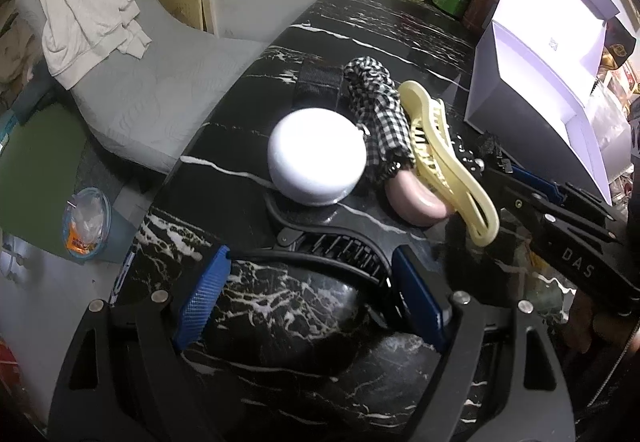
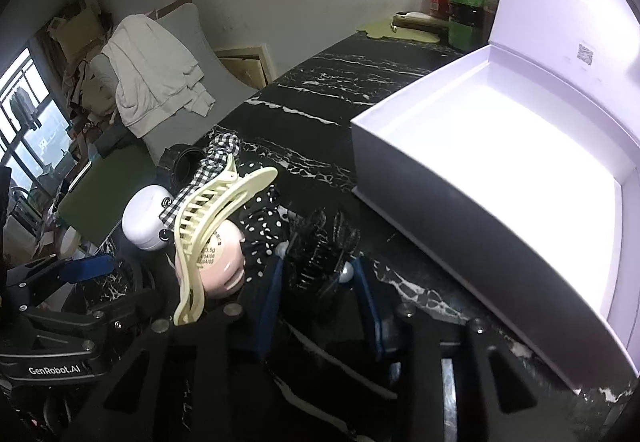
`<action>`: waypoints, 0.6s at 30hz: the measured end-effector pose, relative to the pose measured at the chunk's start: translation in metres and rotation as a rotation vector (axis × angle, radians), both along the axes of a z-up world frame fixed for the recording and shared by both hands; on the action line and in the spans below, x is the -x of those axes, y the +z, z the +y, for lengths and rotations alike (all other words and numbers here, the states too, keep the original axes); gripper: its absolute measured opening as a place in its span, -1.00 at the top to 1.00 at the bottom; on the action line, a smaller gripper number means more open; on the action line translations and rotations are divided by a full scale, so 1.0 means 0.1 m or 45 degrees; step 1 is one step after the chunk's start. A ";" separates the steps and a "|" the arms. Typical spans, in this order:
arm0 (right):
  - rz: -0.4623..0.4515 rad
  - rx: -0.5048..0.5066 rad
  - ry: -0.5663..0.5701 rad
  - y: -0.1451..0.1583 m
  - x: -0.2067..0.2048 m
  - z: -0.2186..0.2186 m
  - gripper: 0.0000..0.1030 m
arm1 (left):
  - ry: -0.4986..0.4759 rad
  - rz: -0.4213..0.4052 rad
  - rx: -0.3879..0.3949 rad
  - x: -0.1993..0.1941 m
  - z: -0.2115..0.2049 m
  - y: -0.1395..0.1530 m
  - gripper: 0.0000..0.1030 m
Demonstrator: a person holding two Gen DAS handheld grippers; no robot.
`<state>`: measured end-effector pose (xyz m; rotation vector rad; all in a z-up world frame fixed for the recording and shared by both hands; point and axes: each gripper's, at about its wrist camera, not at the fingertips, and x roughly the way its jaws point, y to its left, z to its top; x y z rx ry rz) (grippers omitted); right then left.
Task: Organize objects
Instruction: 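Grasp the small translucent black claw clip with the right gripper, then grasp the large black claw clip with the left gripper while the right gripper holds its clip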
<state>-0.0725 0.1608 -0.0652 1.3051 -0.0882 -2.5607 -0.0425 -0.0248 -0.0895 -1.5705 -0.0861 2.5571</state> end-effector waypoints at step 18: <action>0.005 0.000 -0.005 0.12 -0.58 0.18 0.30 | -0.071 -0.036 -0.066 -0.42 0.18 0.03 -0.59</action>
